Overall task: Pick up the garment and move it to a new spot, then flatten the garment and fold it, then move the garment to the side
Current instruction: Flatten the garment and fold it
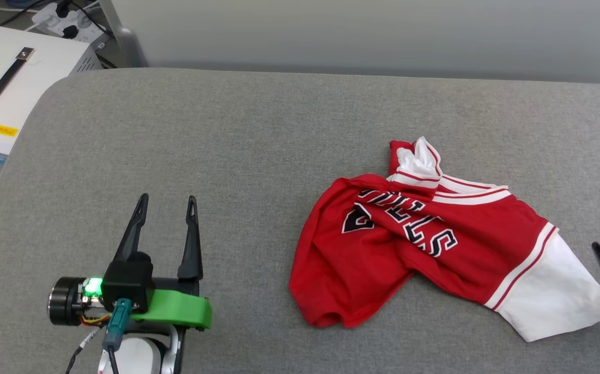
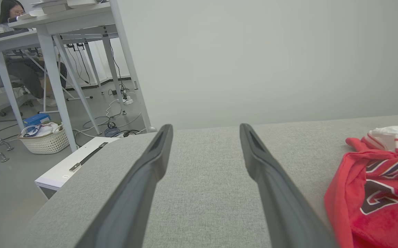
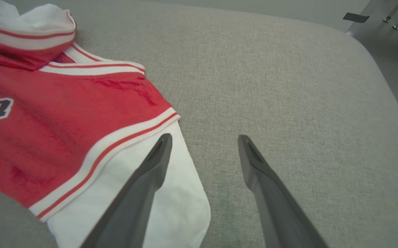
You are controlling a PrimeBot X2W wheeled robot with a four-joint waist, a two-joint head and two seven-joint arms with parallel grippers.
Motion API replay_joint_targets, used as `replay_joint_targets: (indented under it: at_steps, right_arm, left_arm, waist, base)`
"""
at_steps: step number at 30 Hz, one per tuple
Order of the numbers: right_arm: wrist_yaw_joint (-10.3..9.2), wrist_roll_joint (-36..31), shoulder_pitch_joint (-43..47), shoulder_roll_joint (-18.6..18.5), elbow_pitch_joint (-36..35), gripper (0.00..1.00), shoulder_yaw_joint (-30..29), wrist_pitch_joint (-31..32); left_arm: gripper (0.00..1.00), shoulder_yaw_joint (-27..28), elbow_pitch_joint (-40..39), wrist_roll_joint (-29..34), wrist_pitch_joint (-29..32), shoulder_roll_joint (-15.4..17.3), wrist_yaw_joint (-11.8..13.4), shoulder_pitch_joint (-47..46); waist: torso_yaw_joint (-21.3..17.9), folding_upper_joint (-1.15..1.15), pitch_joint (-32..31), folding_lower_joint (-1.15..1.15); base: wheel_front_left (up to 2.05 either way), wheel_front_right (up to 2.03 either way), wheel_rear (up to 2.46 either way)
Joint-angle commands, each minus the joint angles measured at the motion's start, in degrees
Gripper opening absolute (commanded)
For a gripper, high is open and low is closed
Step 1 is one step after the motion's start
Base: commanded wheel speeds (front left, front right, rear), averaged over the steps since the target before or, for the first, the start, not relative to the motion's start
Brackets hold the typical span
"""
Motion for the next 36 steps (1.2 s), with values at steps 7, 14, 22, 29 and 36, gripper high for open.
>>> replay_joint_targets:
  at_steps: [7, 14, 22, 29, 36]
  right_arm:
    - [-0.03, -13.7, 1.1, 11.2, -12.0, 1.0, -9.8, -8.3]
    - [-0.03, -21.8, 3.2, 19.7, -22.0, 1.0, -9.8, -7.6]
    - [-0.03, -23.6, 3.1, 22.5, -24.1, 1.0, -5.8, -8.2]
    - [-0.03, -24.2, 0.8, 24.4, -20.6, 1.0, -1.6, -10.7]
    - [-0.03, -24.6, -3.6, 25.5, -17.3, 1.0, 1.8, -13.0]
  left_arm:
    - [1.0, 0.2, 0.9, -1.1, -0.3, 3.2, -5.5, -8.2]
    - [1.0, -3.0, 7.0, -5.0, 0.6, 6.7, -9.9, -21.2]
    - [1.0, -18.4, 11.1, -18.4, 13.6, 11.6, -10.6, -39.1]
    - [1.0, -36.6, 16.1, -41.1, 36.6, 13.7, -10.6, -57.0]
    - [1.0, -49.2, 20.7, -48.9, 48.6, 11.8, -10.6, -68.2]
  waist:
    - [-1.9, 0.0, 0.2, 0.0]
    - [-4.0, 0.0, 2.3, 0.0]
    - [-6.7, 0.0, 5.2, 0.0]
    - [-9.9, 0.0, 9.3, 0.0]
    - [-13.0, 0.0, 13.2, 0.0]
  base:
    - [0.0, 0.0, 0.0]
    - [0.0, 0.0, 0.0]
    - [0.0, 0.0, 0.0]
    - [0.0, 0.0, 0.0]
    - [0.0, 0.0, 0.0]
